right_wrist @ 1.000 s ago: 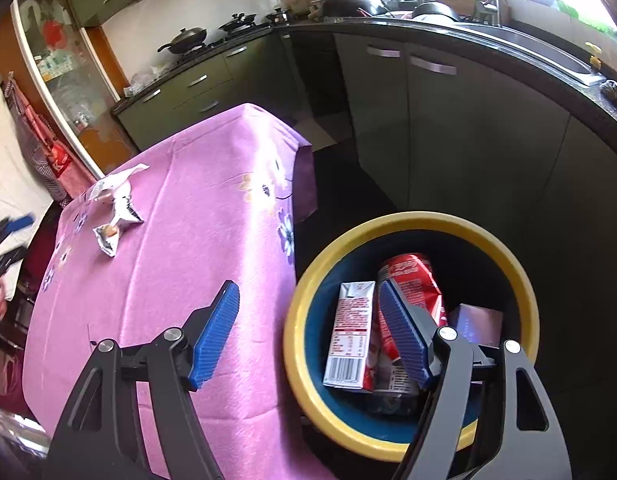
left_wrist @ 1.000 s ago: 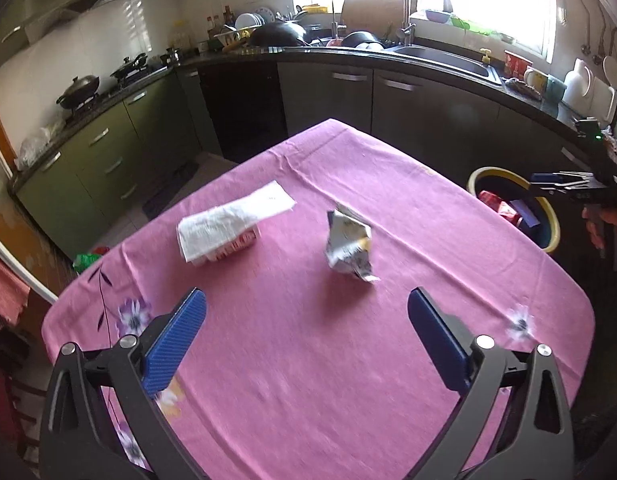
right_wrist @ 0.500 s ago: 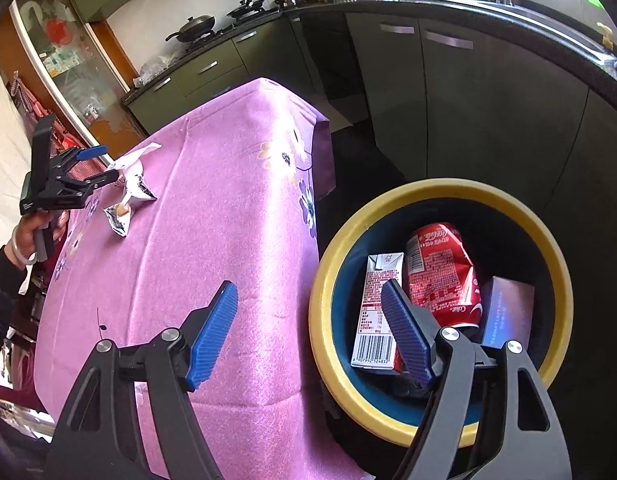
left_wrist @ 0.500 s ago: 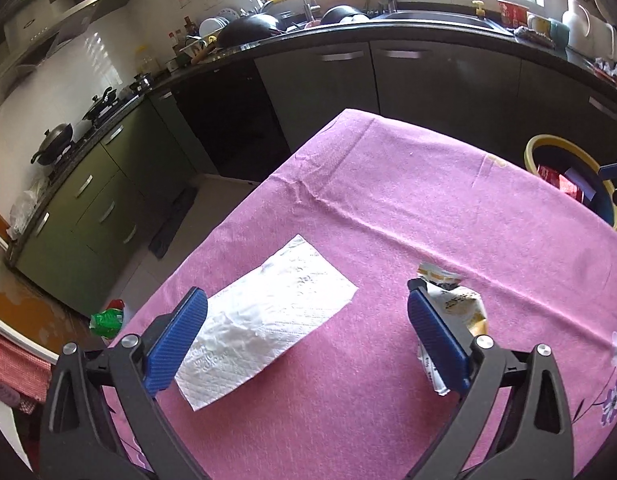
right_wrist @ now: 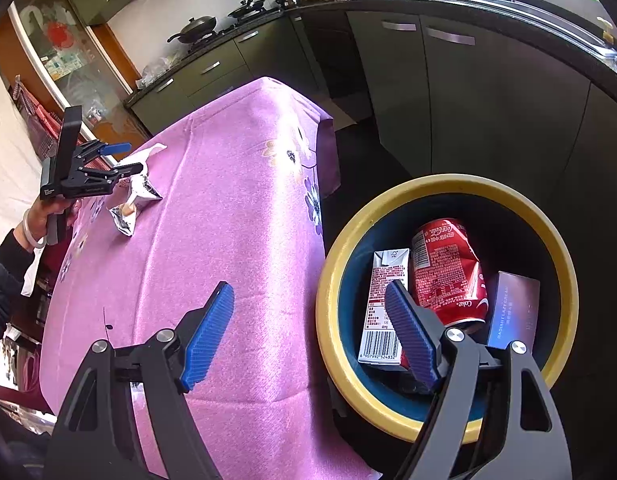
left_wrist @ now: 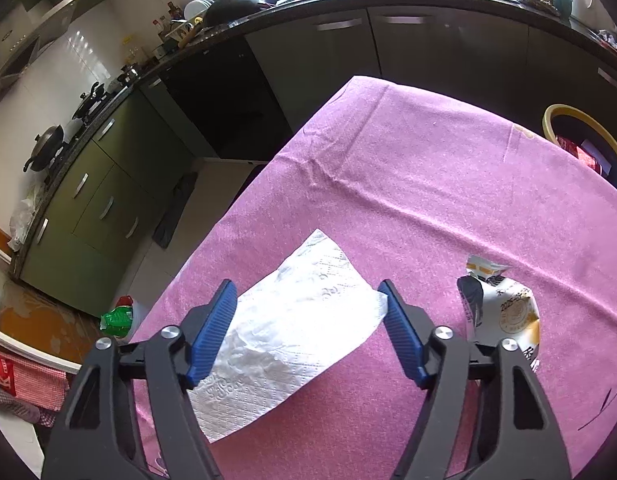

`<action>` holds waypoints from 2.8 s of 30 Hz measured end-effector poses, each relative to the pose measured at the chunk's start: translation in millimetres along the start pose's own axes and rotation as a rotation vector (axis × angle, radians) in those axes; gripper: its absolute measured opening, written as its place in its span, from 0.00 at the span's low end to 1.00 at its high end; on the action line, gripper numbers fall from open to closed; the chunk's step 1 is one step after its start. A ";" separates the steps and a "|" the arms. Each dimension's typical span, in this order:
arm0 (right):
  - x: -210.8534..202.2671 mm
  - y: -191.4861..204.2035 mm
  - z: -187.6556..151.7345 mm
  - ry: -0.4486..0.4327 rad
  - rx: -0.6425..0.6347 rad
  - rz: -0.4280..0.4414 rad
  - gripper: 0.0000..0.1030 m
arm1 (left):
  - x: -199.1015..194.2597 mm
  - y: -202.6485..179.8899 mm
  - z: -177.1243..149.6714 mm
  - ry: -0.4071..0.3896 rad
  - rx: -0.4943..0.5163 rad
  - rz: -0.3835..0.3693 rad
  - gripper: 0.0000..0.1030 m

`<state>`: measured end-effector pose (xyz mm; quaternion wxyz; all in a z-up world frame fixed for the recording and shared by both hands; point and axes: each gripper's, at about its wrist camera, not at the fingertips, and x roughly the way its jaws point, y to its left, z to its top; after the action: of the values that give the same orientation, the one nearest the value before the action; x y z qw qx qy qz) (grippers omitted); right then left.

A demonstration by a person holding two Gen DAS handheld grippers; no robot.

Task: Collect trash
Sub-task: 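Close the left gripper on the white paper napkin and lift it, then carry the napkin over the bin and open the left gripper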

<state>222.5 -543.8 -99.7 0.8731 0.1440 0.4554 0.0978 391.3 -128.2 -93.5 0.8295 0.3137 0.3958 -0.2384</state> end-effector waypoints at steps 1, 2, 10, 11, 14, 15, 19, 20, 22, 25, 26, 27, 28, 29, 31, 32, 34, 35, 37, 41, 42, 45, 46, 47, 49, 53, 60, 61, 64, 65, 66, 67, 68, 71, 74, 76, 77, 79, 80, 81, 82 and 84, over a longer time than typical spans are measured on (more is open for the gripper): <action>-0.2 0.4 0.0 -0.001 0.000 0.002 0.75 | 1.7 0.1 0.4 0.008 -0.002 -0.006 0.58; -0.2 0.8 0.3 0.000 0.001 0.004 0.75 | 3.3 0.5 0.1 0.015 -0.003 -0.012 0.54; -1.7 8.2 1.1 -0.003 -0.010 0.016 0.75 | 6.1 4.6 2.0 0.030 -0.037 -0.044 0.22; -1.7 9.3 1.2 -0.003 -0.012 0.018 0.75 | 6.3 4.5 3.0 0.032 -0.037 -0.047 0.16; -1.7 10.2 1.3 -0.004 -0.015 0.020 0.75 | 5.0 2.7 5.8 0.031 -0.032 -0.050 0.09; -1.7 10.2 1.3 -0.004 -0.015 0.021 0.75 | 4.3 2.0 7.1 0.029 -0.033 -0.054 0.07; -1.0 11.9 0.9 -0.002 -0.018 0.023 0.75 | 1.8 -1.4 10.3 0.030 -0.028 -0.060 0.04; -1.1 12.4 0.7 -0.002 -0.019 0.024 0.75 | 0.7 -2.4 10.8 0.028 -0.025 -0.054 0.03; -1.6 13.0 0.5 -0.003 -0.021 0.024 0.75 | -1.4 -3.8 11.7 0.027 -0.025 -0.057 0.03; -2.0 13.1 0.2 -0.004 -0.021 0.023 0.75 | -6.4 -5.3 12.9 0.018 -0.027 -0.055 0.03; -1.8 12.9 -0.1 -0.004 -0.021 0.023 0.75 | -8.8 -5.9 12.9 0.014 -0.028 -0.053 0.03; -1.9 12.9 -0.1 -0.004 -0.021 0.025 0.75 | -11.8 -6.6 12.8 0.007 -0.029 -0.052 0.03; -1.3 12.1 -0.2 -0.004 -0.021 0.026 0.75 | -14.9 -7.3 13.3 0.003 -0.029 -0.054 0.03; -2.0 12.5 -0.1 -0.005 -0.022 0.027 0.75 | -19.2 -8.1 12.9 -0.003 -0.026 -0.055 0.03; -4.1 12.9 -0.9 -0.007 -0.024 0.029 0.77 | -27.6 -10.4 13.8 -0.014 -0.024 -0.050 0.03; -5.5 12.9 -1.5 -0.010 -0.023 0.032 0.78 | -32.4 -11.7 14.6 -0.019 -0.022 -0.053 0.03; -8.4 12.9 -3.0 -0.014 -0.024 0.036 0.79 | -42.6 -16.0 16.3 -0.033 -0.012 -0.050 0.03; -9.8 12.3 -4.0 -0.016 -0.023 0.036 0.79 | -47.9 -18.1 17.0 -0.037 -0.009 -0.050 0.03; -13.2 10.9 -6.4 -0.020 -0.019 0.038 0.79 | -60.0 -23.2 19.5 -0.049 -0.001 -0.048 0.03; -23.1 7.1 -14.5 -0.031 -0.012 0.033 0.80 | -86.8 -39.6 23.5 -0.072 0.022 -0.062 0.03; -25.8 5.6 -17.1 -0.034 -0.010 0.030 0.80 | -93.7 -45.8 24.9 -0.078 0.034 -0.063 0.03; -34.9 -1.5 -27.0 -0.050 0.006 0.023 0.80 | -115.8 -68.6 32.1 -0.097 0.059 -0.090 0.03; -38.5 -4.2 -30.5 -0.056 0.011 0.018 0.80 | -122.0 -76.7 35.3 -0.103 0.065 -0.102 0.03; -43.5 -8.4 -35.1 -0.065 0.019 0.011 0.80 | -128.8 -86.6 39.6 -0.109 0.071 -0.119 0.03; -52.8 -15.5 -43.4 -0.082 0.034 -0.002 0.80 | -140.6 -107.8 49.5 -0.125 0.088 -0.160 0.03; -75.9 -36.2 -63.2 -0.113 0.076 -0.034 0.80 | -157.1 -160.1 80.2 -0.163 0.145 -0.258 0.03; -117.2 -77.5 -96.6 -0.173 0.176 -0.077 0.81 | -166.3 -252.0 139.9 -0.223 0.242 -0.428 0.03; -122.2 -84.2 -102.3 -0.181 0.194 -0.080 0.81 | -164.3 -265.5 146.5 -0.228 0.258 -0.447 0.03; -131.5 -99.3 -116.1 -0.193 0.238 -0.085 0.81 | -149.2 -311.0 165.4 -0.224 0.313 -0.488 0.03; -133.6 -104.2 -119.3 -0.195 0.249 -0.085 0.81 | -142.6 -324.1 169.2 -0.219 0.328 -0.497 0.03; -135.1 -108.1 -122.8 -0.195 0.259 -0.085 0.81 | -134.9 -338.4 172.9 -0.213 0.345 -0.503 0.03; -137.3 -112.3 -126.8 -0.197 0.271 -0.084 0.81 | -126.6 -351.7 175.5 -0.207 0.359 -0.507 0.03; -139.0 -114.6 -129.8 -0.200 0.278 -0.083 0.81 | -116.4 -365.3 178.3 -0.195 0.370 -0.512 0.03; -145.3 -120.2 -137.7 -0.213 0.299 -0.076 0.81 | -90.2 -395.5 179.9 -0.168 0.401 -0.513 0.03; -150.8 -122.5 -143.2 -0.227 0.316 -0.058 0.81 | -64.6 -416.5 174.4 -0.131 0.441 -0.477 0.05; -153.2 -123.3 -146.3 -0.231 0.322 -0.054 0.82 | -54.2 -422.3 171.5 -0.109 0.441 -0.458 0.11; -154.1 -123.9 -147.4 -0.232 0.325 -0.053 0.84 | -52.4 -421.7 171.2 -0.108 0.430 -0.452 0.29; -155.4 -125.1 -149.5 -0.234 0.333 -0.055 0.84 | -59.7 -411.2 169.1 -0.133 0.391 -0.460 0.54; -155.1 -125.9 -149.8 -0.234 0.336 -0.056 0.84 | -66.2 -402.6 166.6 -0.147 0.375 -0.468 0.57; -154.5 -126.5 -150.2 -0.234 0.338 -0.057 0.84 | -73.0 -395.5 164.8 -0.158 0.360 -0.475 0.58; -154.6 -127.0 -150.8 -0.234 0.342 -0.057 0.84 | -80.6 -387.3 161.8 -0.169 0.344 -0.481 0.59; -152.8 -127.0 -150.3 -0.231 0.348 -0.056 0.84 | -100.7 -363.5 152.0 -0.196 0.292 -0.504 0.64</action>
<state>17.3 -684.9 -107.4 0.8839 0.2904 0.3660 -0.0238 176.6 -471.8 -58.4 0.7246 0.2972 0.3406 -0.5202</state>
